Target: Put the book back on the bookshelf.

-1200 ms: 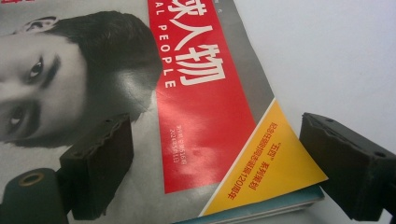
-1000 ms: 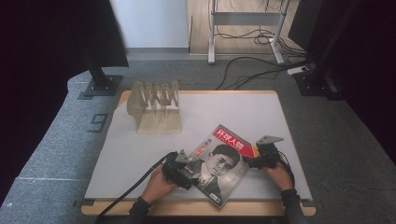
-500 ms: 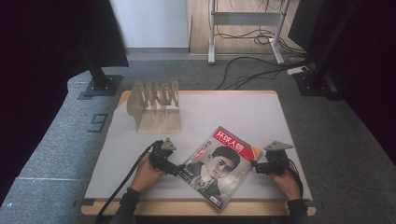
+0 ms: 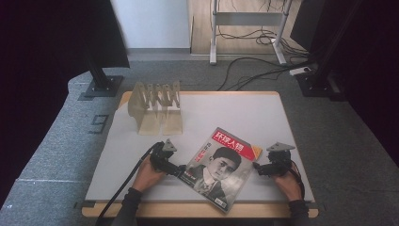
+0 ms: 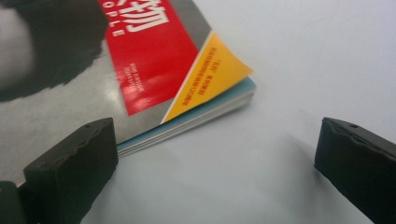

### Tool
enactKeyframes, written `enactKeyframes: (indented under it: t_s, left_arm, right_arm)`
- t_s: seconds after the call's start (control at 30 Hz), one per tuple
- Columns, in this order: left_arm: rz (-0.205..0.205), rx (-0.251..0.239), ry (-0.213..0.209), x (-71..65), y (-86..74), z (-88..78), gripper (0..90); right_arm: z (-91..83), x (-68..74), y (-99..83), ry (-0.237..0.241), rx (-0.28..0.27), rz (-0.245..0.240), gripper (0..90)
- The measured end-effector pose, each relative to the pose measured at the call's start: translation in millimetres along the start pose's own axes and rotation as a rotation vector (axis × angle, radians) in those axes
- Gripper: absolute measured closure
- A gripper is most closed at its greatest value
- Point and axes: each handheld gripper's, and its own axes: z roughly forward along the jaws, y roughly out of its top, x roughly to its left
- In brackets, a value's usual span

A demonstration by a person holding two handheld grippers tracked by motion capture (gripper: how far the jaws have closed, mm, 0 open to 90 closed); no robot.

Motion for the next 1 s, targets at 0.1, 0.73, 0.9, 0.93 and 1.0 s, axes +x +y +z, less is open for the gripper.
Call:
enactKeyframes:
  t_s: [0.1, 0.73, 0.9, 0.93, 1.0]
  left_arm:
    - [0.005, -0.01, -0.012, -7.9, -4.0, -1.9, 0.0]
    - [0.044, -0.048, -0.09, -48.6, -14.6, -14.2, 0.0]
    - [0.048, -0.069, -0.131, -65.5, -18.4, -23.4, 0.0]
    - [0.048, -0.069, -0.131, -65.5, -18.4, -23.4, 0.0]
    - [0.06, -0.061, -0.139, -73.3, -19.8, -22.3, 0.0]
  right_arm:
    - [7.3, -3.8, 7.8, -0.013, 0.003, 0.003, 0.0]
    - [43.5, -17.9, 43.5, 0.0, 0.009, 0.044, 6.4]
    - [38.1, -16.0, 43.4, 0.03, 0.018, 0.034, 7.9]
    - [38.1, -16.0, 43.4, 0.03, 0.018, 0.034, 7.9]
    - [32.3, -13.6, 43.8, 0.048, 0.007, 0.039, 7.8]
